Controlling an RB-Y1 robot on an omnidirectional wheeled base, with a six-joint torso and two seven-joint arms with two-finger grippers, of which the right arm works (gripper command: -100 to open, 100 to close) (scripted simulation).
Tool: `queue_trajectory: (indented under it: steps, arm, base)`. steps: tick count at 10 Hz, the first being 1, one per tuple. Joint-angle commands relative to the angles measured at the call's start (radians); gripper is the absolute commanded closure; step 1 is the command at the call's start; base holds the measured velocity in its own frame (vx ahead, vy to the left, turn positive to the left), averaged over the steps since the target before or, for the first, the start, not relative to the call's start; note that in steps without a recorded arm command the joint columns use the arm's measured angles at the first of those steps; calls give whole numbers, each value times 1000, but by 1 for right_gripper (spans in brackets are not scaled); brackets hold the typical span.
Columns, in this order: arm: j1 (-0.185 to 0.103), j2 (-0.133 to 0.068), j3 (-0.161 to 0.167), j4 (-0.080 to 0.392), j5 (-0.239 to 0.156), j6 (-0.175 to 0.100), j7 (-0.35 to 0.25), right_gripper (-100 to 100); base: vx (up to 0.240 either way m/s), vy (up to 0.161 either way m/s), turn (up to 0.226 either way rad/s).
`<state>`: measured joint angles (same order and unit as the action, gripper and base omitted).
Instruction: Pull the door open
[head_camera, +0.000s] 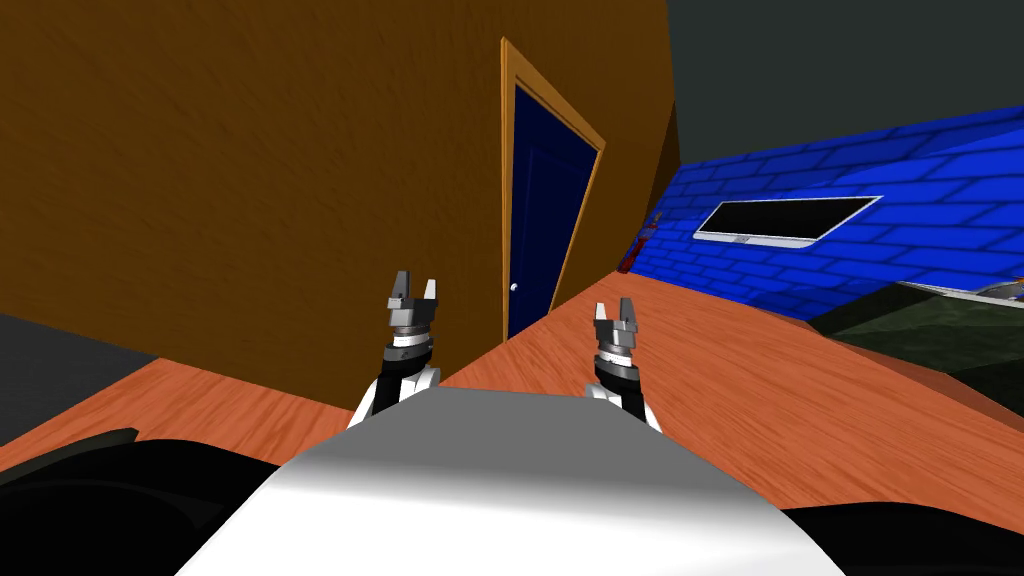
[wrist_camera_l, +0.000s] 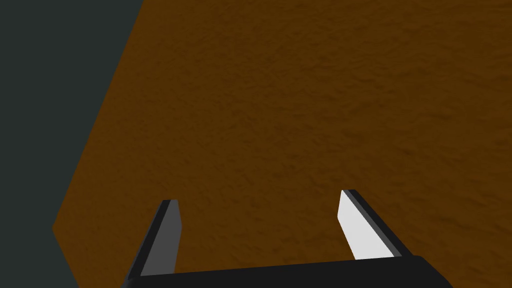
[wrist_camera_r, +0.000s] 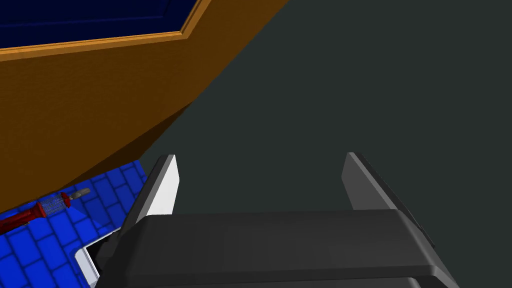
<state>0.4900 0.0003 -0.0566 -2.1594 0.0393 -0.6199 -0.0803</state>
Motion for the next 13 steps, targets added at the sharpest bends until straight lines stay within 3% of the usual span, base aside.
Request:
queue_trajectory:
  steps: [1,11,13]
  arm:
    - [-8,-11,-2,35,11,-10,32,-100]
    - [-77,-70,4,320,115,-87,295,-100]
    - [-85,-76,4,354,128,-96,329,-100]
  base:
    - [102,-6,56]
    - [96,-4,82]
    - [89,-3,69]
